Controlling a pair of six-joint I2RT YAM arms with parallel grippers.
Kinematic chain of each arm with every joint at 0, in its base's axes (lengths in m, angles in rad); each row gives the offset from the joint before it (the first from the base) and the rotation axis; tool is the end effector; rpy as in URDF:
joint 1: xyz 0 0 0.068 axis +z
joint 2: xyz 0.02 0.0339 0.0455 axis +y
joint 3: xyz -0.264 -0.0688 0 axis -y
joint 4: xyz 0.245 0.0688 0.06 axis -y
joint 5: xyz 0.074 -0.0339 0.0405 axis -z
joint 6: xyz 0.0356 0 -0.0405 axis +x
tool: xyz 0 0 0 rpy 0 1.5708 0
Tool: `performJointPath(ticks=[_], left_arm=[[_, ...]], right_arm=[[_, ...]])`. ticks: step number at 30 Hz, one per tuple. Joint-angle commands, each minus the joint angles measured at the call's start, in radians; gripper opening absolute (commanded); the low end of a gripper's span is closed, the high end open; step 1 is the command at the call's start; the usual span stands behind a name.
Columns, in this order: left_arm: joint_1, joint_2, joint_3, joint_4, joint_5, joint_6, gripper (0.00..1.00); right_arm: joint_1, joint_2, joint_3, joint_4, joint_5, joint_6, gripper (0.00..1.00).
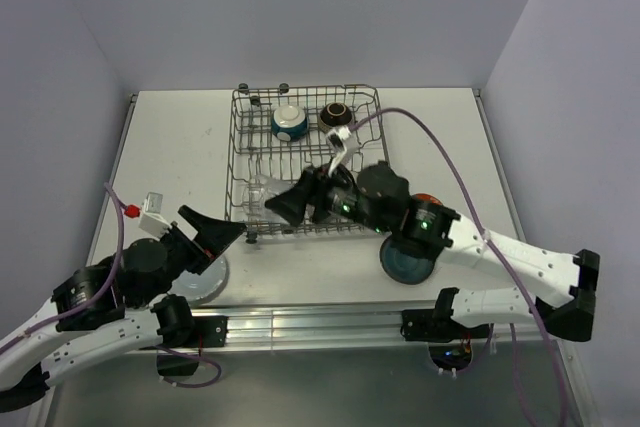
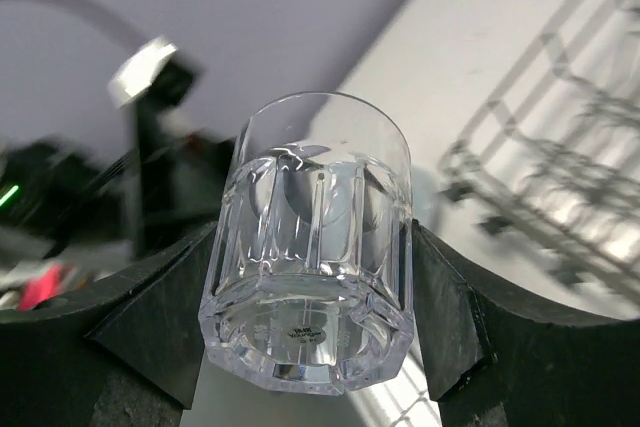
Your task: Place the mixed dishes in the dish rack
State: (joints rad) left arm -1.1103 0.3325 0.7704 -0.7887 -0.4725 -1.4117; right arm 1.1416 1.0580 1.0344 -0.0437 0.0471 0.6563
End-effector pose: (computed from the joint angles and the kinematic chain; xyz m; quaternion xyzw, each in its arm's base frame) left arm 0.0439 -0.0521 0.3216 -0.2522 0.7677 -0.4720 0.3525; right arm 0.1040 0.2231 0.3904 -0.1599 0.7128 0.5236 0.4384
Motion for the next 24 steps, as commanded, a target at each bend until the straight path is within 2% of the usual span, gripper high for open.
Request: performJointPath(ticks=[1, 4, 5, 6, 10, 14, 20, 24], left_arm=[[-0.002, 0.062, 0.076, -0.181, -0.153, 0.029, 0.99], [-0.002, 0.125, 0.108, -0.187, -0.163, 0.087, 0.99], [-0.002, 0.14, 0.112, -0.188, -0.167, 0.092, 0.99], [-0.002, 0.145, 0.115, -0.195, -0.173, 0.089, 0.99], [-0.002, 0.122, 0.098, -0.176, -0.187, 0.117, 0.98], [0.0, 0.096, 0.093, -0.191, -0.198, 0.115, 0.97], [-0.002, 0.114, 0.098, -0.205, -0.195, 0.134, 0.97], [-0.002, 0.12, 0.073, -0.178, -0.184, 0.143, 0.97]], right_arm=[[-0.103, 0.12, 0.148, -0.226, 0.063, -0.026, 0.0], [-0.177, 0.282, 0.306, -0.329, 0.077, -0.044, 0.0], [-0.19, 0.374, 0.356, -0.414, 0.091, -0.049, 0.0], [-0.203, 0.426, 0.463, -0.462, 0.1, -0.069, 0.0], [-0.232, 0.702, 0.723, -0.707, 0.151, -0.115, 0.0], [-0.243, 0.903, 1.01, -0.882, 0.188, -0.153, 0.0], [-0.253, 1.109, 1.223, -1.035, 0.154, -0.173, 0.0], [-0.25, 1.131, 1.176, -1.045, 0.132, -0.182, 0.0]])
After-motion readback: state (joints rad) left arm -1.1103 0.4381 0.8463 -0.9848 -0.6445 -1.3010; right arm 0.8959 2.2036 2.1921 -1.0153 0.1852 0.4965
